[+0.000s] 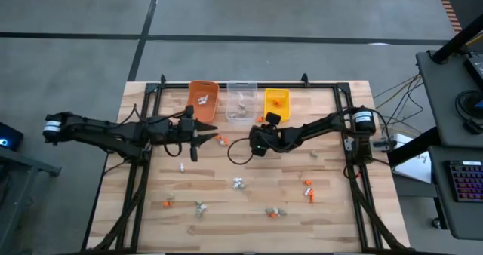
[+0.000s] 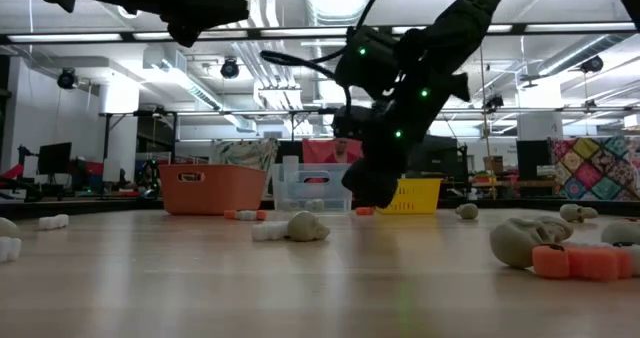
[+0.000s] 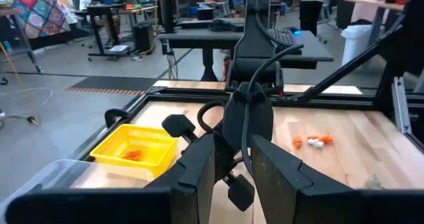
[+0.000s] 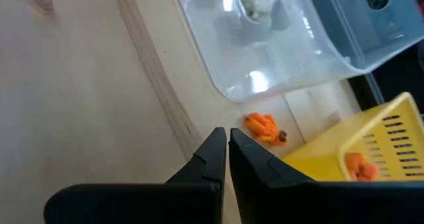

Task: Sort Halloween decoration
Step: Put the orange skeleton toy into the yellow bin

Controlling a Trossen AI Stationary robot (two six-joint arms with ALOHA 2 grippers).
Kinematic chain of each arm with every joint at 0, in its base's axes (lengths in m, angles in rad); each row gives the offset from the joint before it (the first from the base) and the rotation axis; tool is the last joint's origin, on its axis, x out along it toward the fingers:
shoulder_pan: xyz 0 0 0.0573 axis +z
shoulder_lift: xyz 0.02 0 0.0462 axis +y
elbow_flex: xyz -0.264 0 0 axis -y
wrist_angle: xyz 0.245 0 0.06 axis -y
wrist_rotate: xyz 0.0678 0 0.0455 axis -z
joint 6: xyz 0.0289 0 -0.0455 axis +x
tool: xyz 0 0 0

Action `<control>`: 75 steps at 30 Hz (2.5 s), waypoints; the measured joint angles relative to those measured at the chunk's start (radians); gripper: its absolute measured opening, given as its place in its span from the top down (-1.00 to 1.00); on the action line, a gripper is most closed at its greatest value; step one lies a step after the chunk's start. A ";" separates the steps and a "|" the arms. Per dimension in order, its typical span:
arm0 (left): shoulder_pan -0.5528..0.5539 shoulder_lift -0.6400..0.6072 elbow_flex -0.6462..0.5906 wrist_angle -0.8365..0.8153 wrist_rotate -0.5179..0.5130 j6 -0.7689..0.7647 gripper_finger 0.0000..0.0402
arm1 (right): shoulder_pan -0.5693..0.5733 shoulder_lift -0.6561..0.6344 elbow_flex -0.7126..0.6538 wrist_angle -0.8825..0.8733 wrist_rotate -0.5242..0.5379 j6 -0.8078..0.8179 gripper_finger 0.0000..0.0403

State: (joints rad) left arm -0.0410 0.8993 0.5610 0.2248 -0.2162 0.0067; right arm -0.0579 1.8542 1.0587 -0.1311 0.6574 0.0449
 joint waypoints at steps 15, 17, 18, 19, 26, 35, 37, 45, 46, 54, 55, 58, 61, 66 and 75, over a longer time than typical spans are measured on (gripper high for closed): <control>0.002 -0.110 0.002 -0.127 -0.014 0.016 0.60 | -0.086 0.012 0.016 -0.009 -0.003 0.009 0.94; 0.002 -0.116 0.002 -0.127 -0.013 0.016 0.60 | -0.091 0.013 0.015 -0.010 -0.005 0.009 0.94; 0.002 -0.117 0.001 -0.130 -0.014 0.016 0.60 | -0.093 0.013 0.015 -0.009 -0.006 0.011 0.94; 0.002 -0.117 0.001 -0.129 -0.014 0.016 0.60 | -0.095 0.013 0.015 -0.009 -0.007 0.013 0.94; 0.002 -0.113 0.001 -0.130 -0.013 0.015 0.60 | -0.119 0.013 0.015 0.013 -0.033 0.015 0.94; 0.002 -0.112 0.000 -0.129 -0.013 0.015 0.60 | -0.150 0.013 0.015 0.018 -0.113 0.036 0.94; 0.002 -0.112 0.000 -0.129 -0.013 0.015 0.60 | -0.157 0.013 0.015 0.017 -0.147 0.051 0.94; 0.002 -0.112 0.000 -0.129 -0.013 0.013 0.60 | -0.166 0.009 0.016 -0.025 -0.283 0.116 0.94; 0.002 -0.112 0.000 -0.129 -0.013 0.011 0.60 | -0.164 0.006 0.017 -0.045 -0.294 0.124 0.94; 0.002 -0.112 0.000 -0.129 -0.011 0.006 0.60 | -0.146 -0.086 0.034 -0.178 -0.393 0.182 0.94; 0.002 -0.112 0.000 -0.129 -0.011 0.006 0.60 | -0.147 -0.105 0.034 -0.179 -0.412 0.189 0.94; 0.002 -0.112 0.000 -0.129 -0.010 0.006 0.60 | -0.149 -0.155 0.034 -0.188 -0.463 0.207 0.94; 0.002 -0.111 0.000 -0.129 -0.010 0.005 0.60 | -0.150 -0.193 0.034 -0.185 -0.467 0.225 0.94; 0.002 -0.110 0.000 -0.129 -0.010 0.005 0.60 | -0.154 -0.188 0.034 -0.182 -0.425 0.251 0.94; 0.001 -0.097 -0.001 -0.130 -0.010 0.005 0.60 | -0.103 -0.063 0.023 -0.177 -0.213 0.057 0.94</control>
State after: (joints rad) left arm -0.0396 0.8025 0.5604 0.0948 -0.2263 0.0120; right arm -0.1611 1.7916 1.0813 -0.3086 0.4442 0.1015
